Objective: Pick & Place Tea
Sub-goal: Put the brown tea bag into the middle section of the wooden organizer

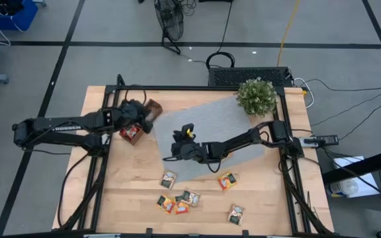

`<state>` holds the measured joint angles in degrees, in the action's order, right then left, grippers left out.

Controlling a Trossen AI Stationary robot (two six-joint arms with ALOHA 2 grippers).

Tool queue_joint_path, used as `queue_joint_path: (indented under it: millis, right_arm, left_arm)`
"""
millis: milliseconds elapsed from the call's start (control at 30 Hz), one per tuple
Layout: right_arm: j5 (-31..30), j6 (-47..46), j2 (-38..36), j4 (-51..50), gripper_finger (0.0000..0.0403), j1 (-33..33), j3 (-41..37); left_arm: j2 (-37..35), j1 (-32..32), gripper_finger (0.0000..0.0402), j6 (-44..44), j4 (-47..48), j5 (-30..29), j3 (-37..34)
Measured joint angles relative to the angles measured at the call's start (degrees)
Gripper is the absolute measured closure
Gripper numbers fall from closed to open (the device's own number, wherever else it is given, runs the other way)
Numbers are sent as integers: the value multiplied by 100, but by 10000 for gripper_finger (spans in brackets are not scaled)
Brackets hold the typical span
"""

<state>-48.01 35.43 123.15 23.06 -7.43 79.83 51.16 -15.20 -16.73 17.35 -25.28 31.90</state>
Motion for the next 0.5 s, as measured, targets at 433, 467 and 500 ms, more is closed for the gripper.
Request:
queue_joint_path:
  millis: [433, 467, 500]
  right_arm:
    - [5, -329, 0, 48, 314, 222, 0]
    - [13, -327, 0, 76, 314, 220, 0]
    - [25, -327, 0, 85, 314, 220, 0]
  left_arm:
    - [-179, 101, 401, -595, -665, -870, -1312]
    - [-246, 102, 401, -593, -854, -910, -1454]
    - [-327, 102, 401, -596, -1000, -978, -1598]
